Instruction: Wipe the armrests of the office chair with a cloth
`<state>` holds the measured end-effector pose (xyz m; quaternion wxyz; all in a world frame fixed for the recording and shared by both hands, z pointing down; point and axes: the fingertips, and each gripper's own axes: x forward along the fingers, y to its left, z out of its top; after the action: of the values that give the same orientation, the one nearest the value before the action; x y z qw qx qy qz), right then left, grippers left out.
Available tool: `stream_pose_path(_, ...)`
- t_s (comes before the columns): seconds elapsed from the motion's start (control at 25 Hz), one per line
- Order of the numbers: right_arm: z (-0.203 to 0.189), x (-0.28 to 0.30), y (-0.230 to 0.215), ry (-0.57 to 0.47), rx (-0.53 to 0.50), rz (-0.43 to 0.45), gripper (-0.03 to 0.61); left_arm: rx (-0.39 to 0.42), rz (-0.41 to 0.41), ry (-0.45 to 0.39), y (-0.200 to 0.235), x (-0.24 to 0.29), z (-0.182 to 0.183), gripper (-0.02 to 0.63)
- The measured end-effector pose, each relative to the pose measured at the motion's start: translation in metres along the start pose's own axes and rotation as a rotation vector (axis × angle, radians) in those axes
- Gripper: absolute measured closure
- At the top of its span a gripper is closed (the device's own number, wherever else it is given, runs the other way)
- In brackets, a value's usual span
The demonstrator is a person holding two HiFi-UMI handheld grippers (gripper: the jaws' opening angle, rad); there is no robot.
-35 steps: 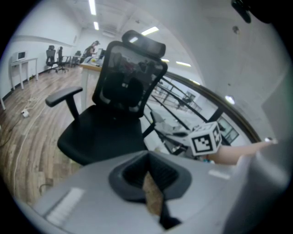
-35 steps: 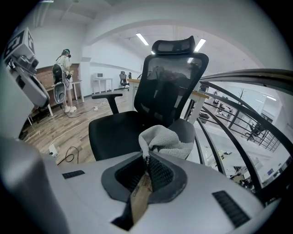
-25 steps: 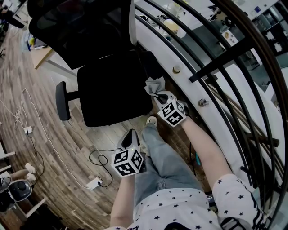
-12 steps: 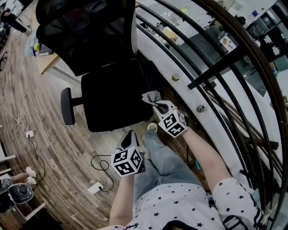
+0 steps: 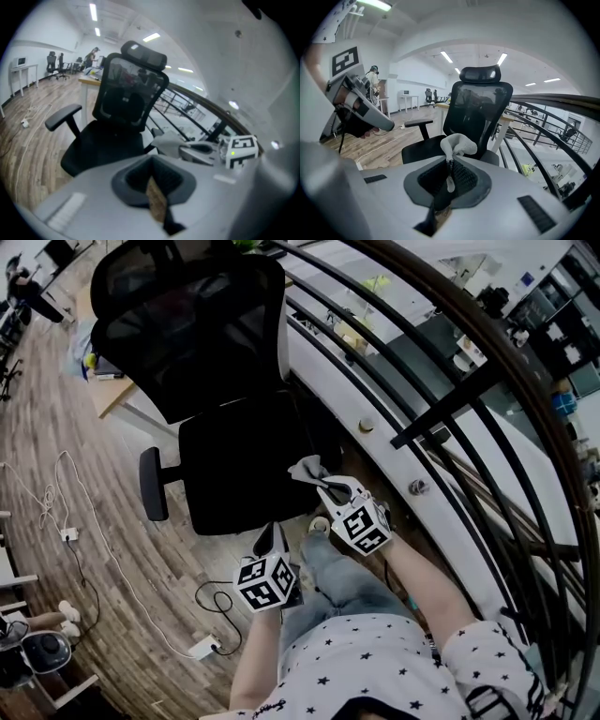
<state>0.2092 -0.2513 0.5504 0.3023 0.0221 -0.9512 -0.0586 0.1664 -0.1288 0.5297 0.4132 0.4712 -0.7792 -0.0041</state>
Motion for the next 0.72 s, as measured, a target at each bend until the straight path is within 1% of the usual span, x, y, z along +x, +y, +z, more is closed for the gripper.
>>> stream_pose_path(0.2,0.023,-0.008,-0.006,-0.037,0.051,0.0,0.551,0.023,-0.015,-0.003,-0.008,0.005,0.02,0.609)
stream_pose_path(0.4,0.045,-0.016,-0.021,-0.087,0.121,-0.031,0.551,0.042,-0.024,-0.038,-0.009,0.01,0.051,0.609)
stream_pose_path(0.72,0.07,-0.038,-0.046,-0.131,0.155,-0.086,0.551,0.059,-0.028,-0.087,-0.012,0.01,0.091,0.609)
